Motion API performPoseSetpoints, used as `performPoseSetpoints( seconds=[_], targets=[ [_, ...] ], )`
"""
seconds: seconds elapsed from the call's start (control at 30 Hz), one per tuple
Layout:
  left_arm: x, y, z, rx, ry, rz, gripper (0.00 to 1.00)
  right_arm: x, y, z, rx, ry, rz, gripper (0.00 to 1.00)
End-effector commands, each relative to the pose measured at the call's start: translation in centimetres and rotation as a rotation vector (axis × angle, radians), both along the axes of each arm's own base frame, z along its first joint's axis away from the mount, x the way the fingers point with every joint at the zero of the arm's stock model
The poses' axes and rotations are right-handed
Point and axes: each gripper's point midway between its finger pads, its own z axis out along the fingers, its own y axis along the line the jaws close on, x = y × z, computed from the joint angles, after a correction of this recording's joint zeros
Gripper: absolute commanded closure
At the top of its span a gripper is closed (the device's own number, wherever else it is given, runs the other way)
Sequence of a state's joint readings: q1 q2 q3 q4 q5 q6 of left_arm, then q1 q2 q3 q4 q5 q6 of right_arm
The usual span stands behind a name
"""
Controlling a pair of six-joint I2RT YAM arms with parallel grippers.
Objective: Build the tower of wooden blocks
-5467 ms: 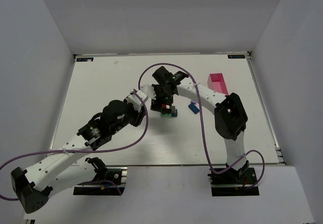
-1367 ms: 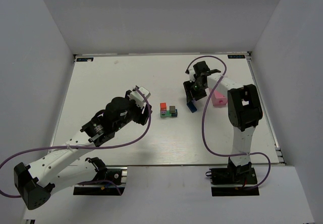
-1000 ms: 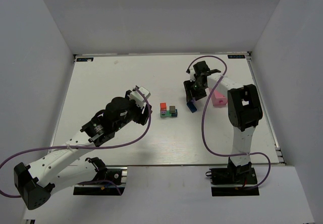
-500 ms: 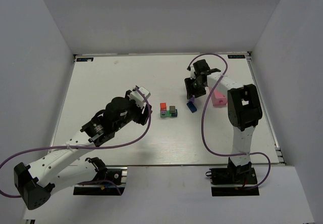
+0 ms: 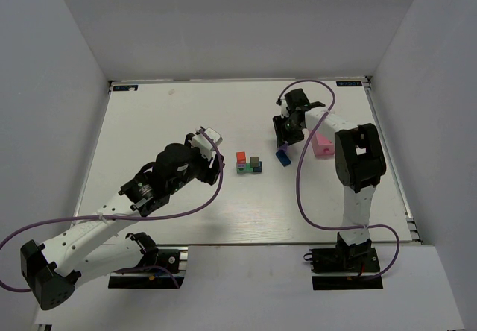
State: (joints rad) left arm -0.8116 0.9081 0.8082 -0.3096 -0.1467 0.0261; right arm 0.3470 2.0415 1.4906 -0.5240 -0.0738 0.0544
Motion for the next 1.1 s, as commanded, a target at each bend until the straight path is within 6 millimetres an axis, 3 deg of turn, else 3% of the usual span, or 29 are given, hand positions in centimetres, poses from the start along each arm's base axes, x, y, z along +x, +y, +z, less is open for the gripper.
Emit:
performPoseSetpoints(
  seconds=[0.0, 0.7, 1.07],
  targets=[
    [0.0, 0.1, 0.4, -0.011, -0.014, 0.001, 0.24, 0.9, 0.5, 0.6, 0.02, -0.023, -0.015, 0.46],
    [0.0, 0.1, 0.4, -0.011, -0.014, 0.001, 0.24, 0.2, -0.3, -0.6, -0.017, 0.005, -0.035, 0.48],
    [0.0, 0.1, 0.4, -0.011, -0.014, 0.001, 0.24, -0.1, -0.1, -0.5, -0.016, 0.005, -0.008, 0.6]
  ],
)
